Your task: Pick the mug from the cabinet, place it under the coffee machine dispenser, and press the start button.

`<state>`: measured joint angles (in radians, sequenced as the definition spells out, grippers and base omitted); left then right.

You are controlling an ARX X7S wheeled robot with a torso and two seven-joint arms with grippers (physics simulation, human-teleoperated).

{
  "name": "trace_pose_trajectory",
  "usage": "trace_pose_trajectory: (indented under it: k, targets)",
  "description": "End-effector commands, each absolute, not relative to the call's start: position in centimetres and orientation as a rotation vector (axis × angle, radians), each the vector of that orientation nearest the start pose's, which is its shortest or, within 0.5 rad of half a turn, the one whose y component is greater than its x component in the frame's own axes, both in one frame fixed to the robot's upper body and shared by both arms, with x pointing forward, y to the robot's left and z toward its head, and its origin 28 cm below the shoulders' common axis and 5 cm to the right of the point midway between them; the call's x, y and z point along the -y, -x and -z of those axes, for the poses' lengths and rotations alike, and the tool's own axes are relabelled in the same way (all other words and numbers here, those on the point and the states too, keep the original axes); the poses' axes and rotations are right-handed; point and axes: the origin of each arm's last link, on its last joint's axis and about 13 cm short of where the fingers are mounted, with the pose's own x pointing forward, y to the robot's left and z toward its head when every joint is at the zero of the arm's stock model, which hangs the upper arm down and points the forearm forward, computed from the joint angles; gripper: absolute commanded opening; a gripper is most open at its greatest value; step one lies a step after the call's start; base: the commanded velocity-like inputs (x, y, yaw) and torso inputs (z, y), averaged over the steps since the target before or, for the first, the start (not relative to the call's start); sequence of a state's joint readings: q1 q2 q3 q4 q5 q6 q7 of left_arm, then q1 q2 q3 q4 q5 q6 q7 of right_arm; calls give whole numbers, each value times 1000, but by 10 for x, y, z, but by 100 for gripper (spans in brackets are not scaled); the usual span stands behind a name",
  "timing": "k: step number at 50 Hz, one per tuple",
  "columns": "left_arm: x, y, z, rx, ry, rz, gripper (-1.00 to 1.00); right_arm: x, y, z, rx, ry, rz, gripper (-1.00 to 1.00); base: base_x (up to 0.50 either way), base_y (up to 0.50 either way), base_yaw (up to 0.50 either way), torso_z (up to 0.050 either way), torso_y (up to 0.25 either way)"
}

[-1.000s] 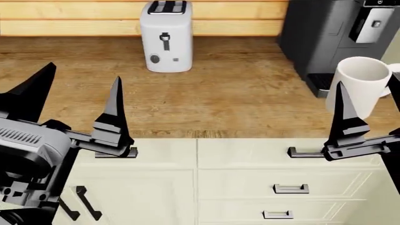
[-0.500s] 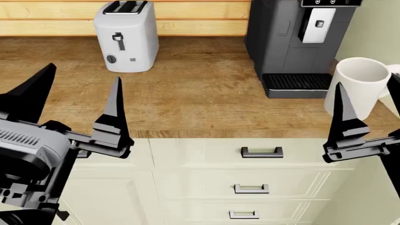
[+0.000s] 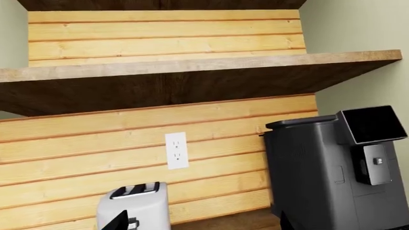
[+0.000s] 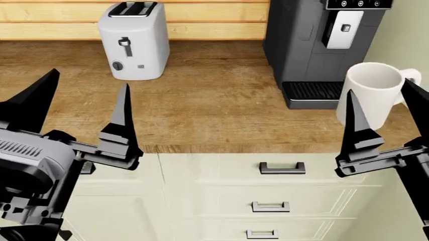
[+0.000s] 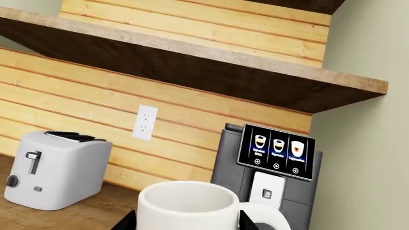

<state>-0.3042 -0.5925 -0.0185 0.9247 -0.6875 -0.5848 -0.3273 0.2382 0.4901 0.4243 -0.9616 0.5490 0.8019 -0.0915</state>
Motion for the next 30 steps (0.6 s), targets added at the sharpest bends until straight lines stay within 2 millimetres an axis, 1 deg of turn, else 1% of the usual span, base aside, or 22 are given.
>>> trace_pose_trajectory:
  k: [1,23,27,30]
  targets:
    - [-243,-185,-220,493,-77,193,100,186,-174,-226,454,231,-109,-100,301,0,0,0,0]
    - [-243,-184,-220,499,-94,193,100,192,-173,-227,458,225,-73,-100,296,0,0,0,1]
    - [-242,-184,-220,500,-95,196,100,191,-173,-226,459,218,-90,-100,0,0,0,0,0]
    - [-242,-183,-220,500,-94,198,100,191,-172,-226,453,212,-98,-100,-1,-500,0,0,3]
